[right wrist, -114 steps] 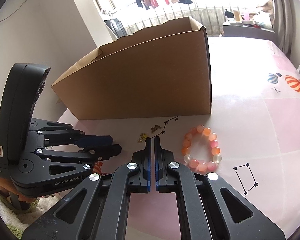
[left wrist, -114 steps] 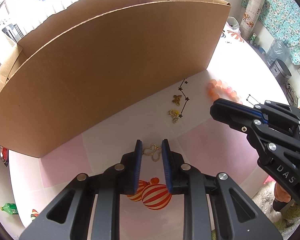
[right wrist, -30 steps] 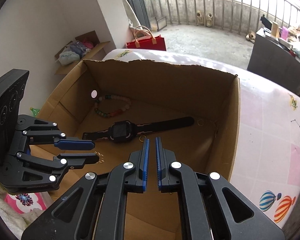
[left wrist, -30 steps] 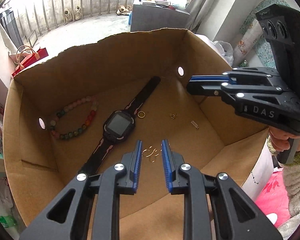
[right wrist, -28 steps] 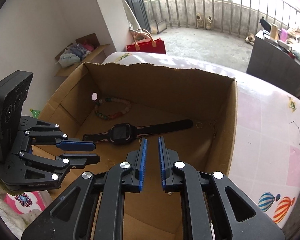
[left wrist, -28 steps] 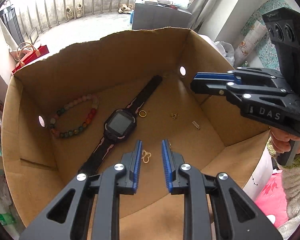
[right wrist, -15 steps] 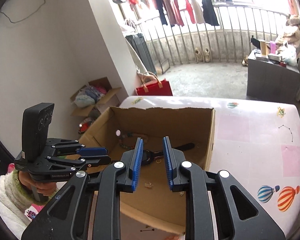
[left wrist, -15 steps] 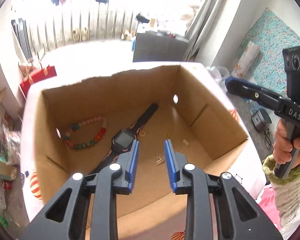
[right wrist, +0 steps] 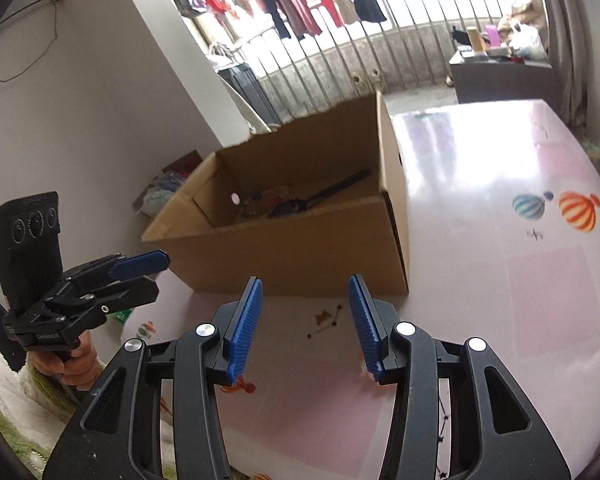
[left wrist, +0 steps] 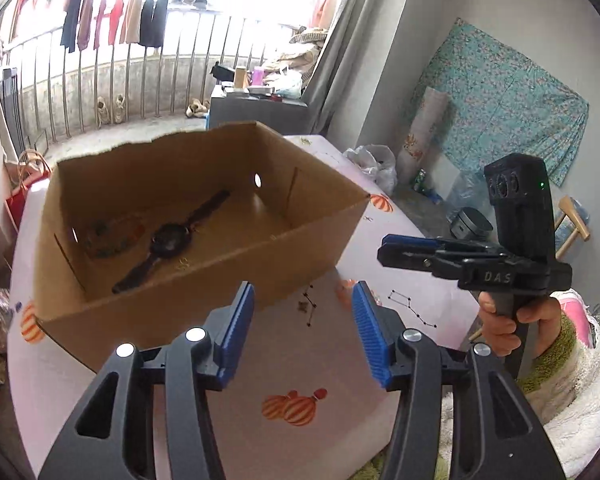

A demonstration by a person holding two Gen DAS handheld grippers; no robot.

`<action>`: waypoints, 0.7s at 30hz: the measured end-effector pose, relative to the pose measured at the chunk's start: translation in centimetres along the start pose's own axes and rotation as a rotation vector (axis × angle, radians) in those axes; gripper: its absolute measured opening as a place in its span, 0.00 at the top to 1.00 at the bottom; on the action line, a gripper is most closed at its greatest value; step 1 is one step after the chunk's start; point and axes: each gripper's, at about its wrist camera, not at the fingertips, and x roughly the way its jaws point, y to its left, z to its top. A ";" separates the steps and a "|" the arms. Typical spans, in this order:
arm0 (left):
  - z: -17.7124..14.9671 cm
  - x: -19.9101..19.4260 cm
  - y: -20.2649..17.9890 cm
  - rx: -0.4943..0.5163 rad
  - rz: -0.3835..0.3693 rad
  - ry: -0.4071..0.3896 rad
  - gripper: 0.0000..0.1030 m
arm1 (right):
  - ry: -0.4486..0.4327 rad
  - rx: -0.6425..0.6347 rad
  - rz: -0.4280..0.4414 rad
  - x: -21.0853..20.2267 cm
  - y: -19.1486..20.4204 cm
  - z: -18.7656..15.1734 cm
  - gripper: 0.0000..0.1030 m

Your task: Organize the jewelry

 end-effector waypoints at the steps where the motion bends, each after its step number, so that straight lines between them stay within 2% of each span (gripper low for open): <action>1: -0.6 0.8 -0.3 -0.010 0.006 0.021 0.52 | 0.026 0.003 -0.030 0.5 -0.1 -0.7 0.58; 4: -2.0 3.2 -0.7 0.013 0.073 0.070 0.52 | 0.097 0.014 -0.124 2.0 -0.5 -1.8 0.61; 6: -2.6 4.4 -1.2 0.055 0.119 0.085 0.52 | 0.122 0.018 -0.129 2.9 -0.5 -2.1 0.63; 9: -3.1 5.8 -1.8 0.091 0.146 0.093 0.52 | 0.150 -0.001 -0.155 4.2 -0.4 -2.1 0.65; 12: -3.6 7.1 -2.2 0.117 0.168 0.087 0.52 | 0.169 0.001 -0.163 5.2 -1.0 -2.3 0.71; 16: -3.5 8.3 -2.7 0.152 0.179 0.070 0.59 | 0.148 -0.079 -0.206 5.7 0.0 -2.4 0.79; 19: -3.3 9.5 -3.0 0.182 0.176 0.066 0.64 | 0.138 -0.105 -0.242 5.8 -0.1 -2.5 0.93; 21: -3.2 10.4 -3.4 0.209 0.187 0.074 0.67 | 0.133 -0.077 -0.223 5.6 -0.7 -2.4 0.93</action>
